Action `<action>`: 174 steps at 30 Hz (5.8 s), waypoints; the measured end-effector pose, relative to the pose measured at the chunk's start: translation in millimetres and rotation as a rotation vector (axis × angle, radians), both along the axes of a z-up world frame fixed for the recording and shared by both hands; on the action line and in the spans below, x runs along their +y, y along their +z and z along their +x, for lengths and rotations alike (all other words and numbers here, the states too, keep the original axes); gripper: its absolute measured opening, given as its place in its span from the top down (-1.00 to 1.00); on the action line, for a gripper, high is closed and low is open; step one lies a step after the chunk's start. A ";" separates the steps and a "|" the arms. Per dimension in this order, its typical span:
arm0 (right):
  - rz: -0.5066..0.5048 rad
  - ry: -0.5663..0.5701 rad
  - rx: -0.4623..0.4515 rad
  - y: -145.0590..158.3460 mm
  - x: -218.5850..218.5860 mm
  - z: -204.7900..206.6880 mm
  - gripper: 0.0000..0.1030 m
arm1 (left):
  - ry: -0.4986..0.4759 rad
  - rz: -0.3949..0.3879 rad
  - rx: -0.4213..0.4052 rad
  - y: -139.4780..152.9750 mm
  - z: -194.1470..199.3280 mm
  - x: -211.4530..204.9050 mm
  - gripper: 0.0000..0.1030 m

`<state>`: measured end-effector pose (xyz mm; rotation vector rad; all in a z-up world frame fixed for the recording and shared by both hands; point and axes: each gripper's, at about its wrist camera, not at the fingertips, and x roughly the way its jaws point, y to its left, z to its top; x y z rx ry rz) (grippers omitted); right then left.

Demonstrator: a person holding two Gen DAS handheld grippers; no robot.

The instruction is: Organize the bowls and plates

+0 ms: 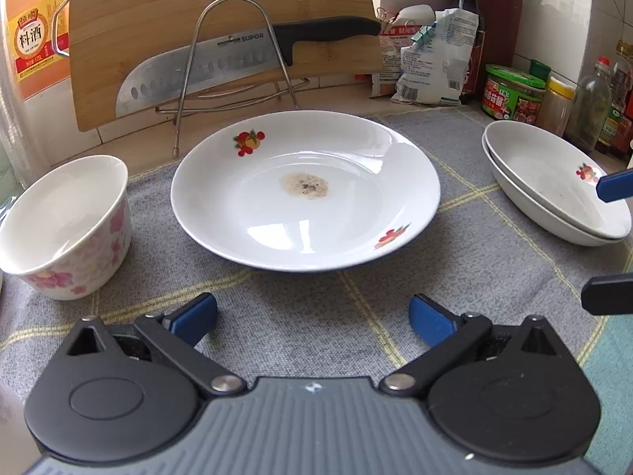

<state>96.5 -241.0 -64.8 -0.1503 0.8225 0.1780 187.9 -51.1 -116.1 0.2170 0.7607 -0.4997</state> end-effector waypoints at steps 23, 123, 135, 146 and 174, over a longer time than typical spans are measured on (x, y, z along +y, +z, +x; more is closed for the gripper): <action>0.037 0.344 0.216 -6.2 13.2 154.5 -1.00 | 0.035 -0.016 -0.030 -2.1 2.4 -2.3 -1.00; 0.175 0.579 0.515 -38.4 54.6 279.1 -1.00 | -0.062 -0.009 -0.022 4.8 26.7 -8.8 -0.97; 0.191 0.562 0.529 -34.8 49.6 263.7 -1.00 | -0.086 -0.005 -0.014 12.5 12.0 -9.1 -0.97; 0.196 0.559 0.494 -14.8 46.8 234.4 -1.00 | -0.111 0.006 -0.037 32.2 -9.4 -6.4 -0.97; 0.245 0.460 0.427 10.3 7.2 160.4 -1.00 | -0.240 -0.002 -0.039 66.2 -48.2 -30.2 -0.97</action>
